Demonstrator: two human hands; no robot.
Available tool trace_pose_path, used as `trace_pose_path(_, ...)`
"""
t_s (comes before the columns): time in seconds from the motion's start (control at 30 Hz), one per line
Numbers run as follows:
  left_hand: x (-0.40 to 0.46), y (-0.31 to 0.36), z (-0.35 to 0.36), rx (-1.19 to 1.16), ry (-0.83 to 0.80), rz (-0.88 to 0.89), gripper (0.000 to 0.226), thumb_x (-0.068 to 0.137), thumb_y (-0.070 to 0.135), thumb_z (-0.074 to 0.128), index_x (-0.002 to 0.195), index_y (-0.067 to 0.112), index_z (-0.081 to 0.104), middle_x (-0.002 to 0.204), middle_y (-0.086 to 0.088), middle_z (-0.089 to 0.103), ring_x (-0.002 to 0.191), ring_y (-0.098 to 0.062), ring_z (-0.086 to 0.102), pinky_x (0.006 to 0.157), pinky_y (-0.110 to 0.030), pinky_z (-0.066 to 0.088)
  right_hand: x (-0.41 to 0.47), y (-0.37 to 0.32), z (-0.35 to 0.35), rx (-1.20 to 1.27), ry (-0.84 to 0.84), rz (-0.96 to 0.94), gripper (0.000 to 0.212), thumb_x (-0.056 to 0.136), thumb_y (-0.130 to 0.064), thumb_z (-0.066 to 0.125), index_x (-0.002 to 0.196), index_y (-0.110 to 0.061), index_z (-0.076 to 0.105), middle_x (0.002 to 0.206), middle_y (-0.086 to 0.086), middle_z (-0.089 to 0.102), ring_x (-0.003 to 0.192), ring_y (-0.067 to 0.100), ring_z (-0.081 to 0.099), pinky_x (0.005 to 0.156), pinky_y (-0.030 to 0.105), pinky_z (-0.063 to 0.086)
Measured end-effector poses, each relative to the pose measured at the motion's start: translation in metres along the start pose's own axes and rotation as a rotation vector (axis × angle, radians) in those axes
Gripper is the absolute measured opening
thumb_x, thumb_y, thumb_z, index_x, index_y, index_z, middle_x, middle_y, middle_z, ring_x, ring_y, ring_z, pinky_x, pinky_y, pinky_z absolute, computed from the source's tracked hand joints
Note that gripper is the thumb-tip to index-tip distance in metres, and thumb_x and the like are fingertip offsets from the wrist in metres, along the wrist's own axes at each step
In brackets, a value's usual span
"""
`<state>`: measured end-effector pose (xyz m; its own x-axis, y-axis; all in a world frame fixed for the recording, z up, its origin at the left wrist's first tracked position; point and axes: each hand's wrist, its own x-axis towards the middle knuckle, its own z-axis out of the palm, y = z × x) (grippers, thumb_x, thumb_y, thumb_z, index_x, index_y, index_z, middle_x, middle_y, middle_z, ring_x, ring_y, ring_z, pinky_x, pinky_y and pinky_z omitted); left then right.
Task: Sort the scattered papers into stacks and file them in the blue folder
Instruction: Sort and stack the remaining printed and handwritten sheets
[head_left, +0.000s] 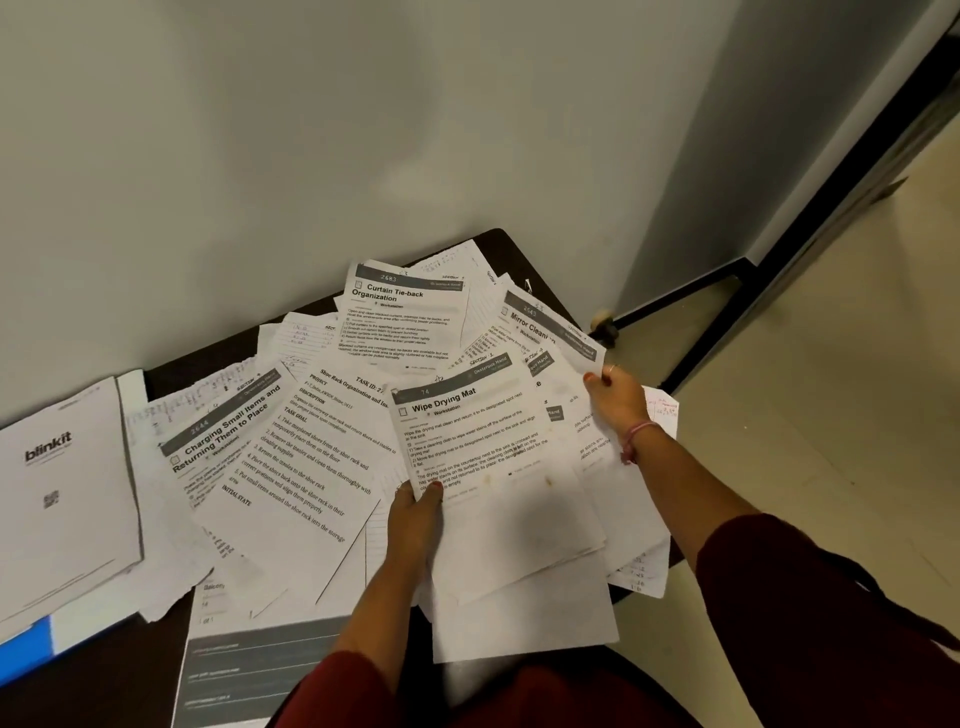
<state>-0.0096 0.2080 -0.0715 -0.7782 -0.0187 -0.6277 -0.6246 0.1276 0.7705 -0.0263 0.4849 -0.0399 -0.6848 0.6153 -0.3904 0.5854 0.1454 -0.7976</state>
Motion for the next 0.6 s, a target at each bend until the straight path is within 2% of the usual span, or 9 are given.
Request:
trace_pose_path(0.1,0.002,-0.001,0.000,0.011,0.001,-0.004,0.026,0.092,0.016,0.053,0.116,0.016,0.063,0.112,-0.001,0.069,0.101,-0.020,0.065,0.096,-0.042,0.050,-0.002,-0.011,0.003,0.002,0.040,-0.149,0.029,0.100,-0.020,0.044,0.121,-0.007,0.059,0.112,0.010,0.063,0.093,0.022,0.059,0.078,0.030,0.048)
trace_pose_path(0.17,0.001,0.000,0.000,0.010,0.005,0.003,0.026,0.093,0.015,0.052,0.116,0.015,0.063,0.111,-0.001,0.069,0.101,-0.020,0.065,0.094,-0.039,0.050,-0.002,-0.021,0.003,0.015,0.042,-0.216,0.028,0.101,-0.022,0.043,0.117,-0.007,0.059,0.094,0.006,0.060,0.075,0.011,0.053,0.067,0.025,0.042)
trace_pose_path(0.23,-0.001,0.000,0.000,0.015,-0.002,0.008,0.027,0.093,0.014,0.051,0.117,0.015,0.063,0.112,-0.001,0.068,0.102,-0.021,0.064,0.095,-0.040,0.050,-0.001,-0.032,0.002,0.044,0.062,-0.266,0.025,0.101,-0.024,0.042,0.109,-0.008,0.059,0.084,0.000,0.056,0.068,0.005,0.045,0.067,0.025,0.039)
trace_pose_path(0.33,-0.002,0.001,-0.001,-0.001,-0.018,0.007,0.026,0.095,0.013,0.050,0.118,0.014,0.062,0.113,-0.004,0.068,0.103,-0.023,0.064,0.096,-0.043,0.049,0.000,-0.053,-0.002,0.105,0.099,-0.327,0.030,0.101,-0.026,0.042,0.118,-0.009,0.060,0.094,0.006,0.064,0.073,0.013,0.054,0.066,0.026,0.045)
trace_pose_path(0.43,-0.002,0.003,-0.004,-0.031,-0.038,0.012,0.025,0.097,0.010,0.049,0.118,0.011,0.062,0.111,-0.005,0.068,0.101,-0.024,0.065,0.092,-0.040,0.050,0.001,-0.081,-0.012,0.099,0.161,-0.400,0.026,0.101,-0.021,0.043,0.112,-0.008,0.062,0.091,0.005,0.063,0.072,0.015,0.058,0.061,0.025,0.048)
trace_pose_path(0.53,-0.003,0.004,-0.007,-0.054,-0.057,0.026,0.025,0.097,0.012,0.050,0.120,0.010,0.062,0.113,-0.006,0.068,0.102,-0.025,0.065,0.094,-0.044,0.050,0.001,-0.113,-0.025,0.083,0.231,-0.478,0.022,0.100,-0.018,0.044,0.107,-0.010,0.063,0.095,0.005,0.065,0.084,0.023,0.065,0.073,0.036,0.056)
trace_pose_path(0.6,-0.004,0.004,-0.010,-0.099,-0.058,0.016,0.026,0.096,0.013,0.053,0.120,0.010,0.062,0.113,-0.008,0.069,0.102,-0.027,0.066,0.095,-0.048,0.050,-0.001,-0.132,-0.032,0.097,0.280,-0.530,0.021,0.100,-0.016,0.044,0.106,-0.007,0.062,0.095,0.003,0.063,0.087,0.023,0.063,0.076,0.030,0.054)
